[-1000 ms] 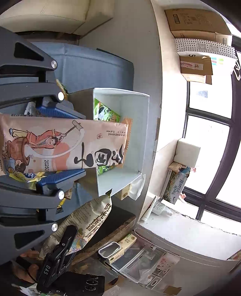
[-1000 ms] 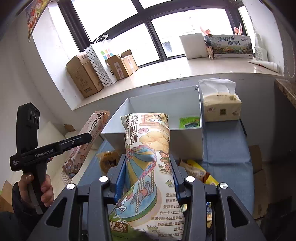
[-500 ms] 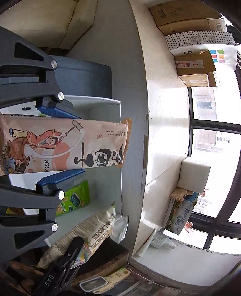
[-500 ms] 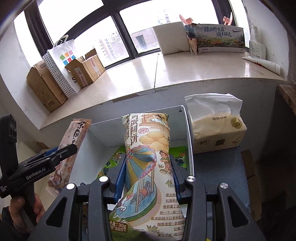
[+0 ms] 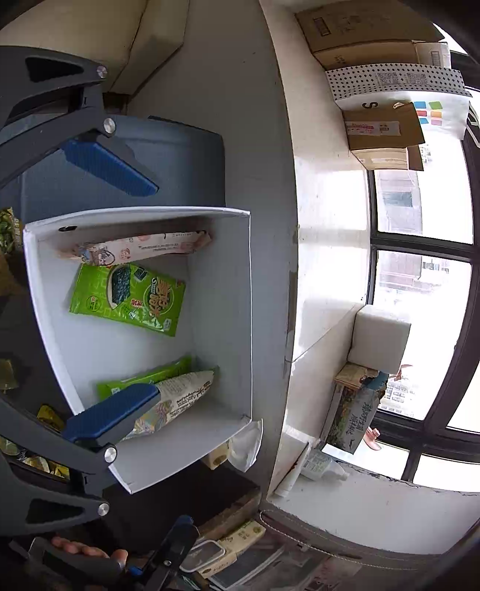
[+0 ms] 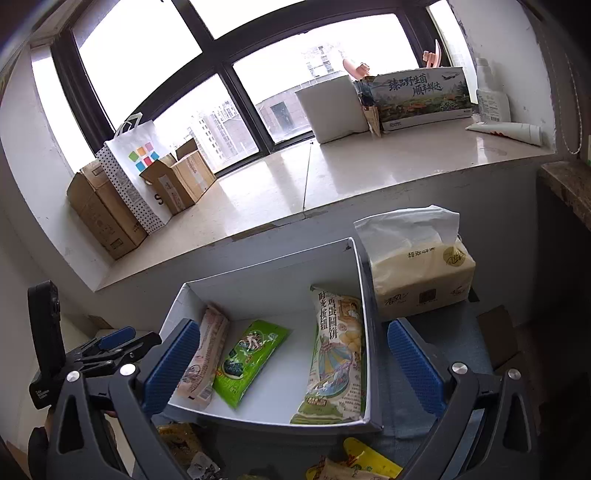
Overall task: Organize snacks
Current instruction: 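Lower the cream bag and pink bar into the white box and open both grippers, then move both tools back over the remaining snacks on the table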
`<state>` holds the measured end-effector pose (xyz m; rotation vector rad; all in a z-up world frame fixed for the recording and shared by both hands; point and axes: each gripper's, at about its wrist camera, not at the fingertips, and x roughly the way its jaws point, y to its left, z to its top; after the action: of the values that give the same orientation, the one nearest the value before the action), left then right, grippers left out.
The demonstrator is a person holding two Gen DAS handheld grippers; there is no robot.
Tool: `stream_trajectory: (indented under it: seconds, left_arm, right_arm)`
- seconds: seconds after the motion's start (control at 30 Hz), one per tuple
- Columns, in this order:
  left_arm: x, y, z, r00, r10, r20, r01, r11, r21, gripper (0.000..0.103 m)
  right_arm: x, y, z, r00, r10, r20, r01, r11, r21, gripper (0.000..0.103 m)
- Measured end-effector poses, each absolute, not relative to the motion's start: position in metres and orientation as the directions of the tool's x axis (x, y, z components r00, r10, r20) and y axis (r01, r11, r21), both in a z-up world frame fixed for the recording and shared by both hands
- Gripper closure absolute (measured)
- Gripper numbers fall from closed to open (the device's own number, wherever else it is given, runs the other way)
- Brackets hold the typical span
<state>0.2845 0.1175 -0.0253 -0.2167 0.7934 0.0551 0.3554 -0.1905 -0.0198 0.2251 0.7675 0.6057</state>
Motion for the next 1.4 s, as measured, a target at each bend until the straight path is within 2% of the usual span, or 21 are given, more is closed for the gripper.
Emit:
stream_trajectory:
  seconds: [0.07,0.27,0.37,0.5,0.73,1.17,1.4]
  left_arm:
    - [0.266,0.114,-0.017,0.714,-0.020,-0.700,-0.130,0.978,-0.161,0.000]
    - [0.189,0.090,-0.009,0.746,-0.016,-0.666,-0.073,0.992,-0.105,0.000]
    - [0.144,0.081,-0.020,0.750,-0.077,-0.657,-0.034,0.988,-0.154,0.000]
    - [0.095,0.069,-0.040,0.736,-0.087,-0.671,-0.046,0.983,-0.177,0.000]
    - [0.052,0.055,-0.063,0.703,-0.060,-0.709,-0.067,0.986,-0.150,0.000]
    - [0.026,0.051,-0.070,0.688,-0.066,-0.722,-0.070,0.985,-0.158,0.000]
    - [0.020,0.045,-0.079,0.672,-0.061,-0.738,-0.068,0.987,-0.143,0.000]
  right_arm:
    - [0.341,-0.191,-0.019,0.525,0.608,-0.596,-0.456,0.792,0.406,0.000]
    - [0.258,-0.204,-0.020,0.522,0.670,-0.529,-0.572,0.734,0.366,0.000]
    - [0.214,-0.214,-0.038,0.499,0.711,-0.495,-0.624,0.691,0.363,0.000]
    - [0.169,-0.210,-0.071,0.473,0.667,-0.576,-0.682,0.691,0.240,0.000]
    - [0.154,-0.200,-0.117,0.413,0.606,-0.680,-0.710,0.682,0.176,0.000]
    - [0.175,-0.156,-0.137,0.304,0.576,-0.759,-0.755,0.632,0.178,0.000]
    - [0.199,-0.140,-0.154,0.270,0.510,-0.816,-0.735,0.657,0.168,0.000]
